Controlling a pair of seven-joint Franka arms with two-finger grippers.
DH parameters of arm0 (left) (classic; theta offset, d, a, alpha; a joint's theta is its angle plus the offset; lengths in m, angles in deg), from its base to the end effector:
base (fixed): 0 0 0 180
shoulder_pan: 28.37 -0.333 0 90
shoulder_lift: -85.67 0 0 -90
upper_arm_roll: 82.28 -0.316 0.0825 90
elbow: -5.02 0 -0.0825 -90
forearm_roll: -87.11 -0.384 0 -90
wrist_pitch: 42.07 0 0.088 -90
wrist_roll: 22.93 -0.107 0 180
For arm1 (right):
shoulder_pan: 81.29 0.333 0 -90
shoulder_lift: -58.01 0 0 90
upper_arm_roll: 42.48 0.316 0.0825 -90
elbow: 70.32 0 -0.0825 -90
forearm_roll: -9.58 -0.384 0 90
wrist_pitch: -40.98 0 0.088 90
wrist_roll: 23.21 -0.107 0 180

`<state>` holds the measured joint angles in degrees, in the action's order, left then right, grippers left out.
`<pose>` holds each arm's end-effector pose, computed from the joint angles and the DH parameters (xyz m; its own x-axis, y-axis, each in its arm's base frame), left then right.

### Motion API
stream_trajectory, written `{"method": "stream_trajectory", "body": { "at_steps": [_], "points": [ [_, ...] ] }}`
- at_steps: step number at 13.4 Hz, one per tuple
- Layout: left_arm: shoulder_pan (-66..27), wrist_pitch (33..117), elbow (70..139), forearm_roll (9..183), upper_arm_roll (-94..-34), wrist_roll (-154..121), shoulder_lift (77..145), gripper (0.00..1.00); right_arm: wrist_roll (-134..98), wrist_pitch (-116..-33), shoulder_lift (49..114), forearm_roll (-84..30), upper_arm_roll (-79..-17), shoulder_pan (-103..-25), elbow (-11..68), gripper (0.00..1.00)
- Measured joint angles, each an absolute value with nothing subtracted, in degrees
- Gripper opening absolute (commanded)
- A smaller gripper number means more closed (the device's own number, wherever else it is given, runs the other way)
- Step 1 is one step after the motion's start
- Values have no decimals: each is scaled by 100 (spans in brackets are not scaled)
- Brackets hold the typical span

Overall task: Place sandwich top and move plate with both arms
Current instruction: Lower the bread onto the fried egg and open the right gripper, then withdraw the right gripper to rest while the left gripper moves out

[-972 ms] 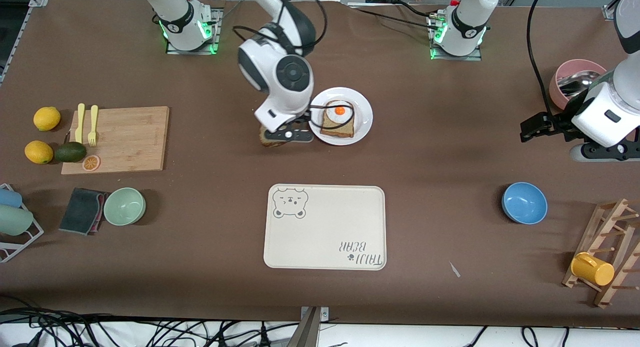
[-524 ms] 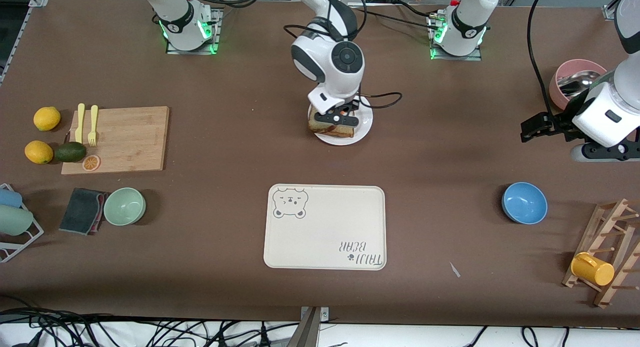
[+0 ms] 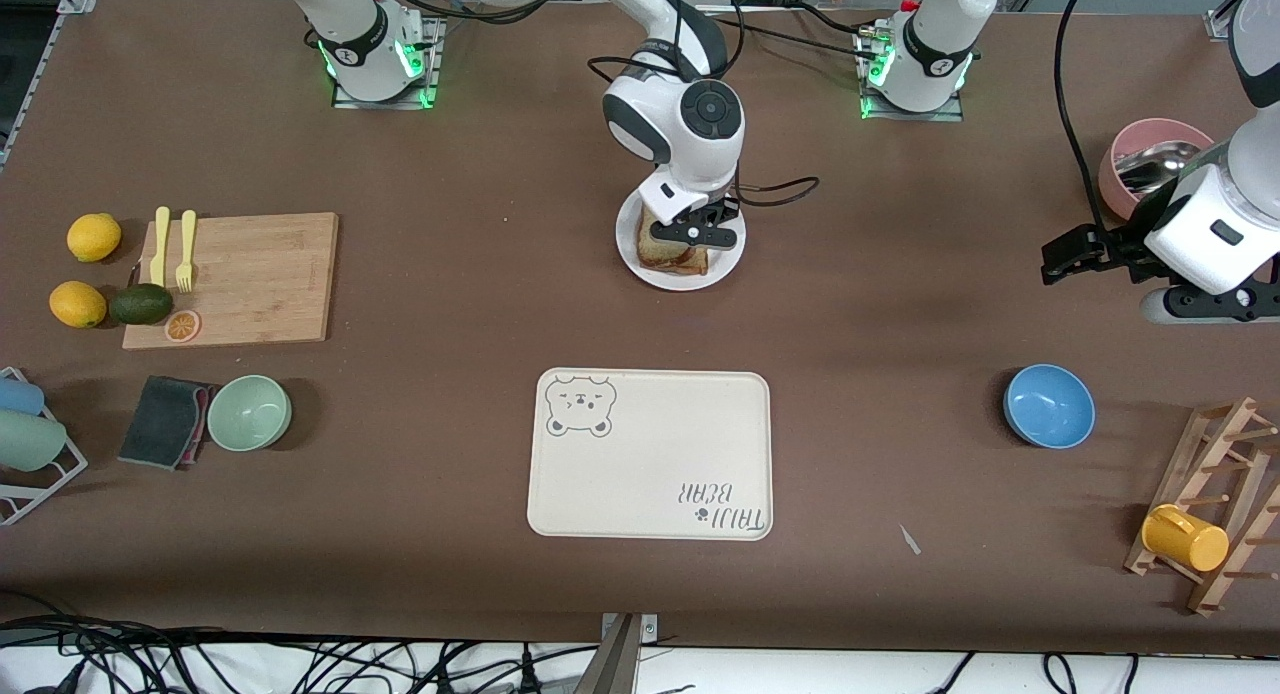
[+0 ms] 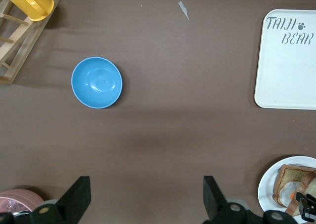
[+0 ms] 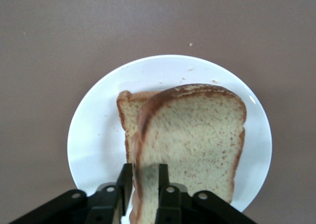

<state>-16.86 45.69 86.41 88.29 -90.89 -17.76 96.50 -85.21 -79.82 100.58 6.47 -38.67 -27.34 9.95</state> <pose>0.6049 -0.0416 0.5830 0.9965 0.0384 -0.0747 0.0375 -0.9992 -0.0143 0.3933 0.6105 0.2620 0.9883 -0.1180 -0.0969 -0.1195 -0.9928 -0.0104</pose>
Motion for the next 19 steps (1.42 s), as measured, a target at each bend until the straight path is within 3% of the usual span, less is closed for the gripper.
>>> {"method": "stream_trajectory", "body": {
  "at_steps": [5, 13, 19],
  "points": [
    [-1686, 4569, 8641, 8829, -9096, -1776, 9650, 100, -8200, -7810, 9964, 678, -4011, -2804, 813, 100],
    [-1686, 4569, 8641, 8829, -9119, -1776, 9650, 100, -5148, -5624, 8924, 669, -4889, -3743, 746, 100],
    [-1685, 4569, 8641, 8827, -9119, -1776, 9655, 100, -2761, -4591, 8428, 601, -6558, -3917, 748, 100]
  ]
}}
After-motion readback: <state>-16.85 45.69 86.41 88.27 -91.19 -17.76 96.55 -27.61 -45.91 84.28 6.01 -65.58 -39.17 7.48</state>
